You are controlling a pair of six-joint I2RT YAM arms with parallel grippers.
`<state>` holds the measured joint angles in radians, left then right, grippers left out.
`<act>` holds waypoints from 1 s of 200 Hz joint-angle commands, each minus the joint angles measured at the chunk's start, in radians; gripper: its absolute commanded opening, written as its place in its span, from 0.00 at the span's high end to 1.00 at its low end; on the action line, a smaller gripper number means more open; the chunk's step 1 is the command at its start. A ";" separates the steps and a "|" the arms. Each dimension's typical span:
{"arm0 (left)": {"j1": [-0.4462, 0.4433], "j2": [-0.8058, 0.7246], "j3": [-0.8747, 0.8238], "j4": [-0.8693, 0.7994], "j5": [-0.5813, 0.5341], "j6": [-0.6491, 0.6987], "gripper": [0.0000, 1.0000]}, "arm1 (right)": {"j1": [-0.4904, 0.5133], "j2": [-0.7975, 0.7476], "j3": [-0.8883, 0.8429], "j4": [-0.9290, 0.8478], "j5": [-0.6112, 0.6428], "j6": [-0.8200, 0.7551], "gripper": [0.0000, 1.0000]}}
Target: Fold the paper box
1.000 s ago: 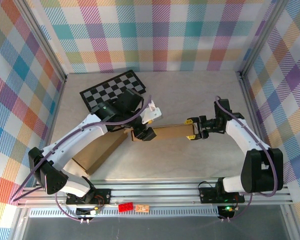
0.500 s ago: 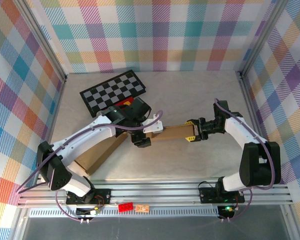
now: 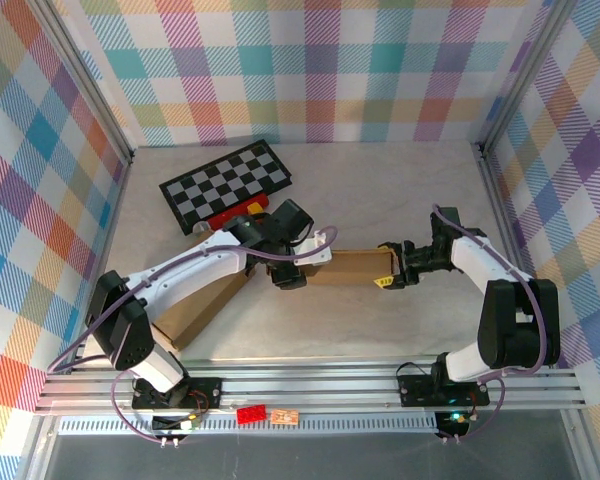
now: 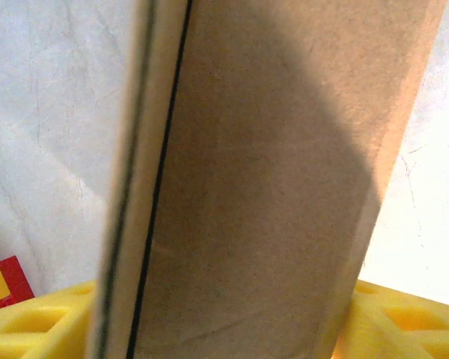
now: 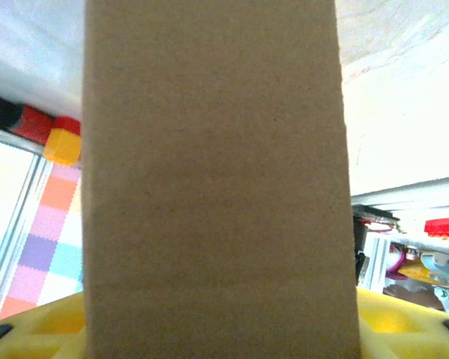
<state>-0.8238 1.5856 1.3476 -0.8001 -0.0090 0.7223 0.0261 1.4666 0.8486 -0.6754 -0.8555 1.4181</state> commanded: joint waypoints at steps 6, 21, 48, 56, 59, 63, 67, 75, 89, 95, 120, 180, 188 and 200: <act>-0.010 0.051 0.034 0.023 0.008 -0.010 0.37 | -0.014 0.002 -0.023 -0.076 0.081 0.006 0.37; -0.009 0.076 0.054 0.020 0.019 -0.015 0.39 | -0.019 0.000 -0.019 -0.077 0.088 0.005 0.33; -0.006 0.109 0.091 0.014 0.046 -0.023 0.40 | -0.028 -0.020 0.025 -0.117 0.139 -0.034 0.22; -0.004 0.117 0.102 0.011 0.055 -0.029 0.40 | -0.033 -0.036 0.046 -0.142 0.164 -0.051 0.20; -0.003 0.120 0.106 0.009 0.060 -0.031 0.40 | -0.035 -0.041 0.053 -0.150 0.174 -0.058 0.19; -0.001 0.123 0.111 0.006 0.066 -0.033 0.40 | -0.035 -0.049 0.064 -0.161 0.187 -0.067 0.18; 0.002 0.127 0.116 0.001 0.072 -0.034 0.40 | -0.038 -0.059 0.075 -0.173 0.204 -0.073 0.17; 0.005 0.133 0.125 -0.006 0.083 -0.035 0.40 | -0.039 -0.079 0.096 -0.201 0.236 -0.089 0.17; 0.013 0.141 0.139 -0.021 0.099 -0.037 0.40 | -0.039 -0.115 0.136 -0.250 0.298 -0.113 0.16; 0.015 0.144 0.141 -0.025 0.105 -0.038 0.40 | -0.039 -0.132 0.152 -0.277 0.330 -0.124 0.15; 0.024 0.155 0.159 -0.040 0.128 -0.041 0.40 | -0.039 -0.214 0.193 -0.343 0.467 -0.157 0.14; 0.038 0.200 0.216 -0.090 0.173 -0.077 0.40 | -0.020 -0.404 0.249 -0.384 0.683 -0.140 0.11; 0.043 0.208 0.228 -0.098 0.185 -0.086 0.40 | -0.005 -0.423 0.254 -0.393 0.708 -0.129 0.12; 0.052 0.222 0.249 -0.117 0.207 -0.101 0.40 | 0.031 -0.452 0.251 -0.394 0.743 -0.105 0.15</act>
<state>-0.7963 1.7676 1.5524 -0.8448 0.1268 0.6765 0.0063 1.0698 1.0740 -1.0100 -0.2302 1.2873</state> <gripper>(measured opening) 0.599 0.871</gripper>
